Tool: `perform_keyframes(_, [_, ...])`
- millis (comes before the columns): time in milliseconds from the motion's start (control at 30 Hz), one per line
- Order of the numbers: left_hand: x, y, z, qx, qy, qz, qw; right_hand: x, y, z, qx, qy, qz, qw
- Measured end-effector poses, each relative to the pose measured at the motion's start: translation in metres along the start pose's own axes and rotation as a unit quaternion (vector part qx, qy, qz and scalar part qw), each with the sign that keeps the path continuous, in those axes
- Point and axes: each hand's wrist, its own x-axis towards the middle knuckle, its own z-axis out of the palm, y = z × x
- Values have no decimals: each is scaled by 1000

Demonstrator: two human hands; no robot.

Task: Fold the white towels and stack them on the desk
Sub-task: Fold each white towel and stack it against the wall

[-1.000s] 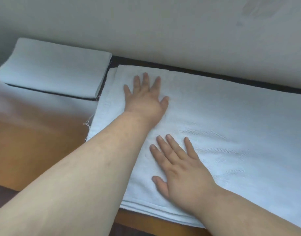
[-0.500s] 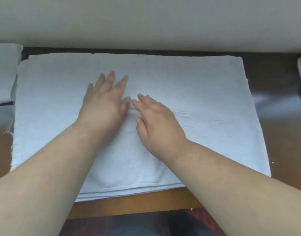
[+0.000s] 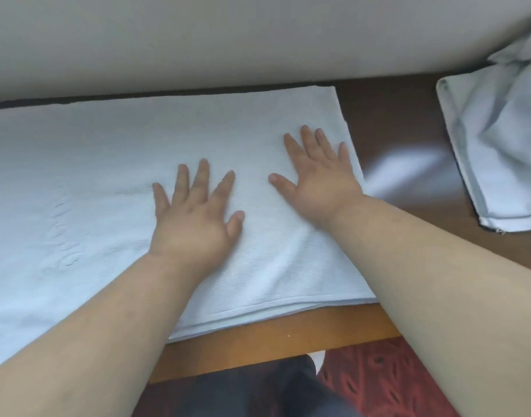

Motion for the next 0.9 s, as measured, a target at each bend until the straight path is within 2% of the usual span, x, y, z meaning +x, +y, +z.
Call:
perform_keyframes(67, [3, 3, 10, 37, -12, 13, 999, 2, 27, -1, -9, -2, 8, 1000])
perform_keyframes(133, [4, -9, 5, 54, -20, 20, 998, 6, 23, -2, -5, 3, -1, 1000])
perform_keyframes(267, [-4, 8, -3, 40, -16, 39, 998, 17, 20, -10, 9, 97, -26, 995])
perform_keyframes(367, [-35, 51, 11, 33, -12, 140, 989, 29, 25, -5, -15, 54, -24, 998])
perform_keyframes(500, [-61, 66, 28, 25, 14, 125, 992, 38, 32, -9, -6, 22, -8, 1000])
perform_keyframes(533, [-62, 67, 27, 2, 30, 138, 990, 36, 33, -12, 7, 23, -13, 1000])
perform_keyframes(600, [-63, 73, 26, -15, 53, 218, 974, 21, 39, -15, 51, 39, -5, 998])
perform_keyframes(667, [-68, 88, 25, 28, 16, 288, 957, -12, 51, -9, 101, 43, 32, 993])
perform_keyframes(767, [-76, 102, 23, 88, -89, 274, 954, -71, 63, 5, 90, 17, 24, 996])
perform_keyframes(800, [-74, 103, 17, 84, -102, 261, 956, -81, 65, 6, 107, 23, 27, 994])
perform_keyframes(900, [-46, 114, -11, -32, -34, 253, 966, -96, 70, -6, 250, 82, 87, 961])
